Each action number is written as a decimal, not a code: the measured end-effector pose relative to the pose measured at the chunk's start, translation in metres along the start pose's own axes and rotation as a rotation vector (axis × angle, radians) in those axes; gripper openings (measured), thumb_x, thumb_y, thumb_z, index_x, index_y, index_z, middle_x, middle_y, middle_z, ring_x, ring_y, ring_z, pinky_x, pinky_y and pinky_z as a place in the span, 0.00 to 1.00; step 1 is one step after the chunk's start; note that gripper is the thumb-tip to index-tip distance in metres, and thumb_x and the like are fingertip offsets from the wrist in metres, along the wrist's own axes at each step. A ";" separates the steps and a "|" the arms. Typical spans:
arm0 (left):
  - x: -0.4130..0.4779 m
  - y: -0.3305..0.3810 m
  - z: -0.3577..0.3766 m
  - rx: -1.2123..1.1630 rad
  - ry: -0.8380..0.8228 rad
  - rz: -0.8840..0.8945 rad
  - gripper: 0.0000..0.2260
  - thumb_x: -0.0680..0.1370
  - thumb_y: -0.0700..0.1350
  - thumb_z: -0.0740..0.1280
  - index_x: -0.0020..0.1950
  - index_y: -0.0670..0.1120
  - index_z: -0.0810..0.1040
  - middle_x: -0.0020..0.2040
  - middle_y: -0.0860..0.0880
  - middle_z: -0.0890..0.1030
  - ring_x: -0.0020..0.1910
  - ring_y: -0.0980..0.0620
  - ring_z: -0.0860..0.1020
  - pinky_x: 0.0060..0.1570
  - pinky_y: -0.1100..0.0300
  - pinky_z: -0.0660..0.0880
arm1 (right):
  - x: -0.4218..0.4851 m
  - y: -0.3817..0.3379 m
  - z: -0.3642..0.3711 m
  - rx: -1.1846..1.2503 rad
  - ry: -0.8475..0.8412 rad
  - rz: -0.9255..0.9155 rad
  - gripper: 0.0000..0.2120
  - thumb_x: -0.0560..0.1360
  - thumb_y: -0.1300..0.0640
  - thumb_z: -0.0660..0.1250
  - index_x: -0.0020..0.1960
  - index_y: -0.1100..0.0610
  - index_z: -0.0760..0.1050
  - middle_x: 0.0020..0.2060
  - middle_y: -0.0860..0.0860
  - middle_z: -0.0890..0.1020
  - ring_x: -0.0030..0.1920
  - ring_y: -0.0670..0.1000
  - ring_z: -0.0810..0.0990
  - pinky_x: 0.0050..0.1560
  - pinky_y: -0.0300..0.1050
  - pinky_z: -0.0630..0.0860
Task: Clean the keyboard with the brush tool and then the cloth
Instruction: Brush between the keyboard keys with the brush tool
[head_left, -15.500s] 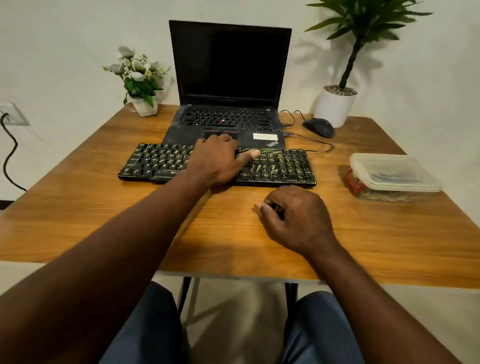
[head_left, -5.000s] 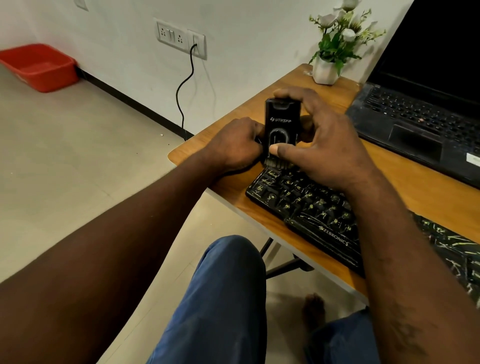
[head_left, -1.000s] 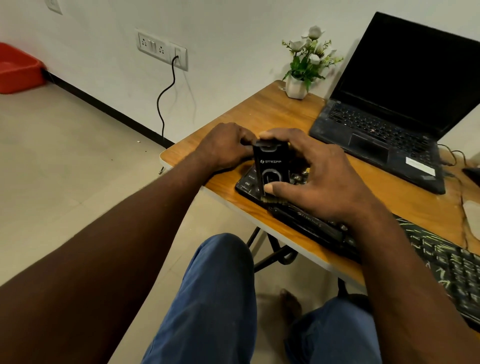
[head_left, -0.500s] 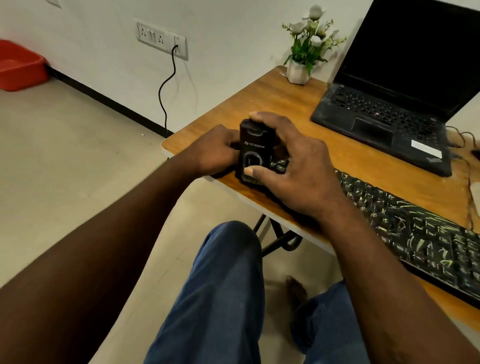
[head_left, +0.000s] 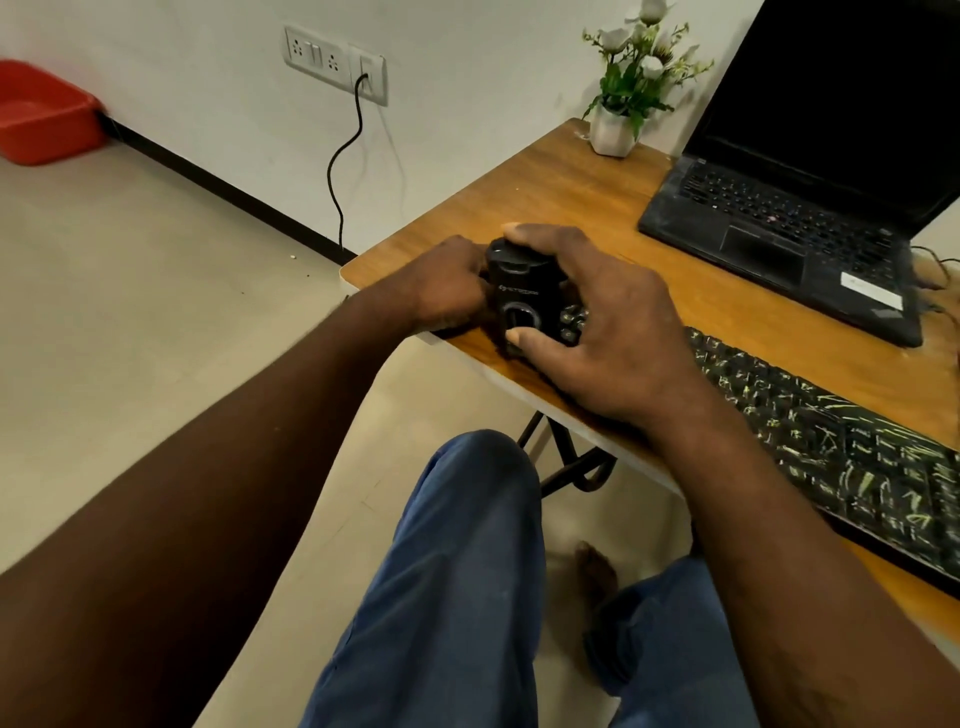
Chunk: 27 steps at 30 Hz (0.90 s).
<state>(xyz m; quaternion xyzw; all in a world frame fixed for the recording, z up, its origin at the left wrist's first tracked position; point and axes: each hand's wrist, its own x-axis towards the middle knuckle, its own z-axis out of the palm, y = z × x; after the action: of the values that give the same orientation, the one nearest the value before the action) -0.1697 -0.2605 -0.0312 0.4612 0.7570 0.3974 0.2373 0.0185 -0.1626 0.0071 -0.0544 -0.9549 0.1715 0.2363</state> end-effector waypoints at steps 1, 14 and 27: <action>-0.001 0.000 -0.001 0.007 0.021 -0.006 0.05 0.77 0.44 0.71 0.49 0.43 0.83 0.46 0.43 0.85 0.46 0.43 0.83 0.47 0.45 0.81 | 0.002 -0.003 0.006 -0.014 0.023 -0.027 0.36 0.72 0.51 0.77 0.77 0.45 0.67 0.63 0.48 0.82 0.56 0.47 0.80 0.58 0.49 0.80; -0.002 0.002 0.001 -0.061 -0.004 0.027 0.12 0.79 0.43 0.71 0.48 0.62 0.83 0.51 0.62 0.82 0.51 0.63 0.78 0.50 0.61 0.72 | -0.023 0.016 -0.031 0.010 -0.035 0.009 0.37 0.71 0.50 0.79 0.76 0.44 0.67 0.63 0.45 0.80 0.59 0.46 0.80 0.57 0.46 0.81; -0.005 0.006 0.000 -0.039 -0.005 0.032 0.13 0.79 0.43 0.71 0.44 0.62 0.82 0.47 0.61 0.82 0.49 0.62 0.79 0.51 0.59 0.72 | -0.012 0.015 -0.038 0.018 -0.135 0.071 0.37 0.69 0.48 0.79 0.73 0.42 0.66 0.62 0.44 0.80 0.56 0.47 0.80 0.54 0.42 0.79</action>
<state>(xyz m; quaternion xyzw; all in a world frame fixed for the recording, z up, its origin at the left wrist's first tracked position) -0.1646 -0.2633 -0.0267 0.4693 0.7412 0.4148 0.2417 0.0470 -0.1391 0.0277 -0.0745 -0.9645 0.1917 0.1657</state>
